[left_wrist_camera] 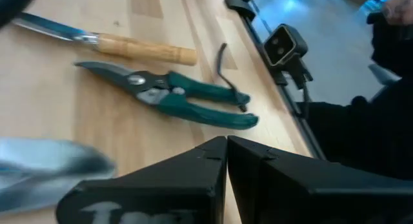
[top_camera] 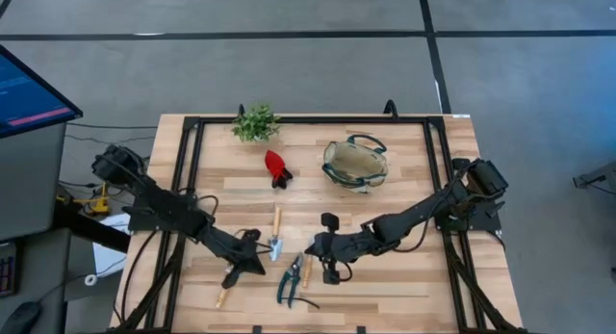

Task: Pick & Place Garden tools in Gardening bag
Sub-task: Put the shear scissors into the gardening bag

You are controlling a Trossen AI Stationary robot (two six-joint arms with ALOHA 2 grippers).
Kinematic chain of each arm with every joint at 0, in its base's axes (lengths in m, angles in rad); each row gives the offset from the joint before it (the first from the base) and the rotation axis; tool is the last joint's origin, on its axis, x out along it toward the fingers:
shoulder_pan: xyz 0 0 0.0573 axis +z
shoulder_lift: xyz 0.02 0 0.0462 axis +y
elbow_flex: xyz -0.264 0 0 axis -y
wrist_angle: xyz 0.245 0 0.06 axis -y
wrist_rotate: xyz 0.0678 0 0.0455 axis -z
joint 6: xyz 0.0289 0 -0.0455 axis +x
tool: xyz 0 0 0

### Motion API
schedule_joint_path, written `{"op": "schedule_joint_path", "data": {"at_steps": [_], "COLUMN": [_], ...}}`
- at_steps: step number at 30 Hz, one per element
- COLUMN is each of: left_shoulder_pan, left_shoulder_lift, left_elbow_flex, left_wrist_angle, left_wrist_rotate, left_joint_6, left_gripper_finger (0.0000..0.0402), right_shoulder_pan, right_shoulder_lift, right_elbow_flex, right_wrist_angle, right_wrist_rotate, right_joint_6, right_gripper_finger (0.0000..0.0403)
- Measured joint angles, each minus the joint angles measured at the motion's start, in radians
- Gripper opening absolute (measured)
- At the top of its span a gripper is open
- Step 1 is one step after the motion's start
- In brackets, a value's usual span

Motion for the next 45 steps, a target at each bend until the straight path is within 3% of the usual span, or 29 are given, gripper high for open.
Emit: {"op": "schedule_joint_path", "data": {"at_steps": [7, 17, 29, 37, 45], "left_shoulder_pan": [0.000, 0.002, 0.018, 0.064, 0.129], "left_shoulder_lift": [0.123, 0.264, 0.356, 0.360, 0.362], "left_elbow_flex": [0.135, 0.275, 0.300, 0.303, 0.302], "left_wrist_angle": [0.007, 0.006, -0.016, -0.127, -0.138], "left_wrist_rotate": [0.082, 0.078, 0.005, -0.026, -0.040], "left_joint_6": [-0.009, -0.204, -0.323, -0.329, -0.265], "left_gripper_finger": [0.0002, 0.0002, 0.0002, 0.0002, 0.0002], "right_shoulder_pan": [0.001, 0.023, 0.080, 0.079, 0.079], "right_shoulder_lift": [0.000, 0.000, -0.002, -0.002, -0.002], "right_elbow_flex": [0.000, 0.000, -0.001, -0.001, -0.001], "right_wrist_angle": [-0.013, -0.079, -0.131, -0.158, -0.158], "right_wrist_rotate": [-0.003, -0.006, 0.049, 0.077, 0.108], "right_joint_6": [0.000, 0.000, 0.000, 0.000, 0.000], "right_gripper_finger": [0.0000, 0.0000, 0.0000, 0.0000, 0.0000]}}
